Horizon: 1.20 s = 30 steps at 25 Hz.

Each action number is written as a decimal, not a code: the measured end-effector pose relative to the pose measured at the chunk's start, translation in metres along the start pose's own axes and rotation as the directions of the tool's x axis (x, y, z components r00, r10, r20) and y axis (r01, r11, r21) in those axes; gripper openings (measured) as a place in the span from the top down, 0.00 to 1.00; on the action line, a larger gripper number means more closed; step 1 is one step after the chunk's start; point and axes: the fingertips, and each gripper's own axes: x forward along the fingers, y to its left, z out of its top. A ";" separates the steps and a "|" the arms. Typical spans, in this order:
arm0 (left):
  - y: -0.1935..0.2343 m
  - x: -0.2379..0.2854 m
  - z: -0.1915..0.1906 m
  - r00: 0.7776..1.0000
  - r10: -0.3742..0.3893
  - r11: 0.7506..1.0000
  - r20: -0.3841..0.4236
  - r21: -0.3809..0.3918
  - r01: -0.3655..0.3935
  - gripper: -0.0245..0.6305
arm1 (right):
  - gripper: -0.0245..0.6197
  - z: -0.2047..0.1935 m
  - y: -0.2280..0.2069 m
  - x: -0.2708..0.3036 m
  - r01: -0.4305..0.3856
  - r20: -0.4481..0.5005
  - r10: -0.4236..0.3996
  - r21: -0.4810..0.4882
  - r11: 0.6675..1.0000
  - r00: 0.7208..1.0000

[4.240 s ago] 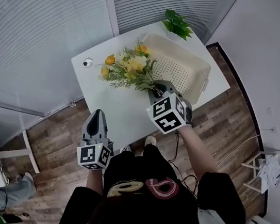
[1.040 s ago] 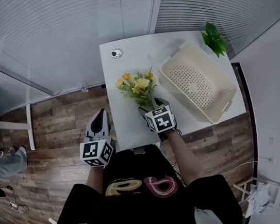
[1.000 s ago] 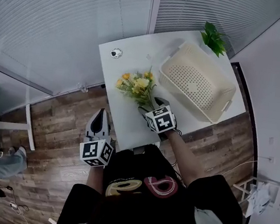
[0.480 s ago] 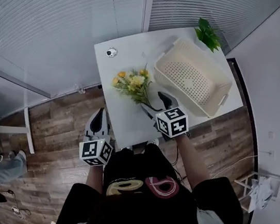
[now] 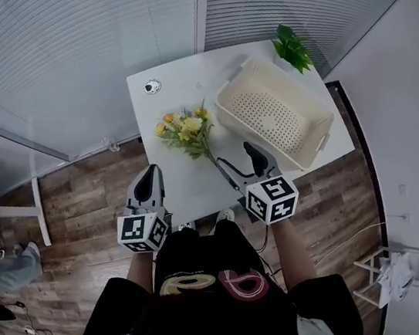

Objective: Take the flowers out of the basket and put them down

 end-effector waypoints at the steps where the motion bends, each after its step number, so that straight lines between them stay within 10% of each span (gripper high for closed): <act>1: -0.004 0.001 0.002 1.000 -0.012 1.000 0.001 0.004 0.012 0.94 | 0.43 0.000 -0.003 -0.005 0.012 0.008 -0.012 0.003 1.000 1.000; 14: -0.052 0.019 0.004 0.986 -0.164 0.986 0.001 0.031 0.164 0.94 | 0.45 -0.006 -0.035 -0.069 0.151 0.117 -0.166 0.127 0.980 0.979; 30: -0.074 0.021 -0.003 0.970 -0.243 0.969 -0.023 0.045 0.244 0.94 | 0.82 -0.024 -0.060 -0.117 0.382 0.160 -0.411 0.188 0.905 0.897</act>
